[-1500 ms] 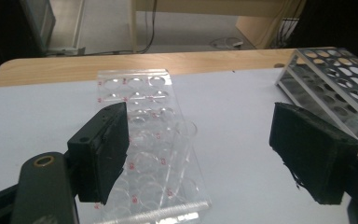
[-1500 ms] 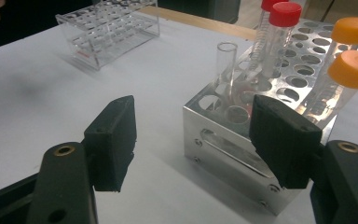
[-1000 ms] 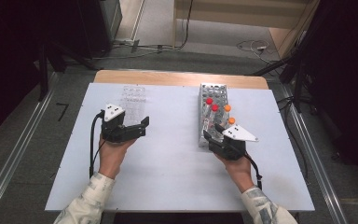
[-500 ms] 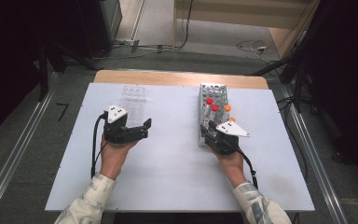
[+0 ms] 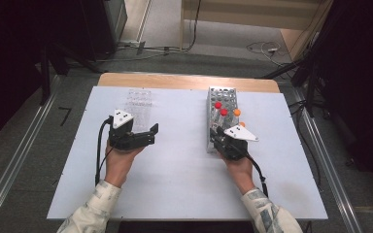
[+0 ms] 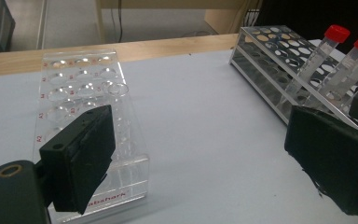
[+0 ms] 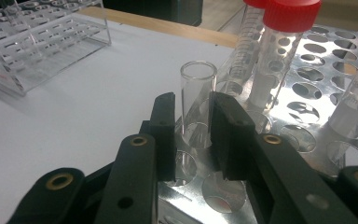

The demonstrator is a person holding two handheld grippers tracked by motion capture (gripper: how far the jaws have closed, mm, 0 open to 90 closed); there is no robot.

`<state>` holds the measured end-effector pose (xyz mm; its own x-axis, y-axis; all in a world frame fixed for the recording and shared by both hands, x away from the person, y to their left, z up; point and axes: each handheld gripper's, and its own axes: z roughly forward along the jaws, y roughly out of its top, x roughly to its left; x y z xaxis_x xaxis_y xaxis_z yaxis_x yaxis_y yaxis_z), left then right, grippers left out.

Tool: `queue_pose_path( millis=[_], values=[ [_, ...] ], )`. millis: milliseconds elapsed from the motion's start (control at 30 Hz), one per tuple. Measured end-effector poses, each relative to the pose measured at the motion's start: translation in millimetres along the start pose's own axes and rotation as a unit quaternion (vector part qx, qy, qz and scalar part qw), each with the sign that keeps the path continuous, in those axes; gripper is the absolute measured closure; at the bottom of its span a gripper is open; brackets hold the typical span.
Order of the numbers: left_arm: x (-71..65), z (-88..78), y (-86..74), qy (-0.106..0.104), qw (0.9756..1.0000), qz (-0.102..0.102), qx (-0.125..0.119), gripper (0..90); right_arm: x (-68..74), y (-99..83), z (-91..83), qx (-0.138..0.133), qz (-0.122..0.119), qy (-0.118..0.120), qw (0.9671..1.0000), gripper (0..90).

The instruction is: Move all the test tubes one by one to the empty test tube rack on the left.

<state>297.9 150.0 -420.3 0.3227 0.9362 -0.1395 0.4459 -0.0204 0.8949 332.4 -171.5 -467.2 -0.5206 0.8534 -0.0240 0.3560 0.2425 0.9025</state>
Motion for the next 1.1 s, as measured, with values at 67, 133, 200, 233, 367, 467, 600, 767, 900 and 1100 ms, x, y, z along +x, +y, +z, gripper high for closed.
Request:
queue_pose_path(
  millis=[67, 133, 200, 233, 367, 467, 600, 767, 900, 1100],
  values=[
    [-0.2, -0.2, 0.1, 0.0, 1.0, 0.0, 0.0, 9.1, -0.2, 0.0, 0.2, 0.001, 0.001, -0.002, 1.0, 71.6],
    [-0.5, -0.3, 0.1, -0.001, 1.0, 0.0, 0.0, 9.1, -0.9, 0.2, 0.0, 0.001, 0.003, -0.003, 1.0, 72.4],
    [-0.8, -0.1, 0.0, -0.001, 1.0, -0.001, 0.001, 9.1, -1.1, 0.3, -0.2, 0.001, 0.003, -0.003, 1.0, 72.6],
    [-0.8, -0.1, 0.1, -0.002, 1.0, 0.0, 0.0, 9.1, -1.0, 0.4, -0.3, 0.0, 0.003, -0.003, 1.0, 72.6],
    [-1.2, -0.3, 0.1, -0.003, 1.0, -0.002, 0.0, 9.1, -1.9, 4.0, -3.8, -0.007, 0.004, 0.0, 1.0, 72.8],
    [-1.1, -0.1, 0.1, -0.003, 1.0, -0.001, 0.001, 9.1, -1.9, 11.1, -9.7, -0.018, 0.005, 0.001, 0.9998, 73.0],
    [-2.0, -0.4, 0.3, -0.003, 1.0, 0.0, 0.0, 9.1, -2.3, 22.1, -20.1, -0.036, 0.007, 0.004, 0.9993, 73.0],
    [-3.7, -0.7, 0.7, -0.006, 1.0, 0.002, 0.0, 9.1, -3.1, 34.5, -33.8, -0.052, 0.009, 0.011, 0.9986, 73.3],
    [-5.6, -1.0, 0.8, -0.009, 1.0, 0.003, 0.001, 9.1, 2.2, 42.8, -43.6, -0.062, 0.006, 0.028, 0.9977, 73.3],
    [-10.3, -3.6, 2.4, -0.017, 0.9998, 0.006, -0.002, 9.3, 19.2, 43.3, -45.6, -0.054, -0.011, 0.056, 0.9969, 73.3]
  ],
)
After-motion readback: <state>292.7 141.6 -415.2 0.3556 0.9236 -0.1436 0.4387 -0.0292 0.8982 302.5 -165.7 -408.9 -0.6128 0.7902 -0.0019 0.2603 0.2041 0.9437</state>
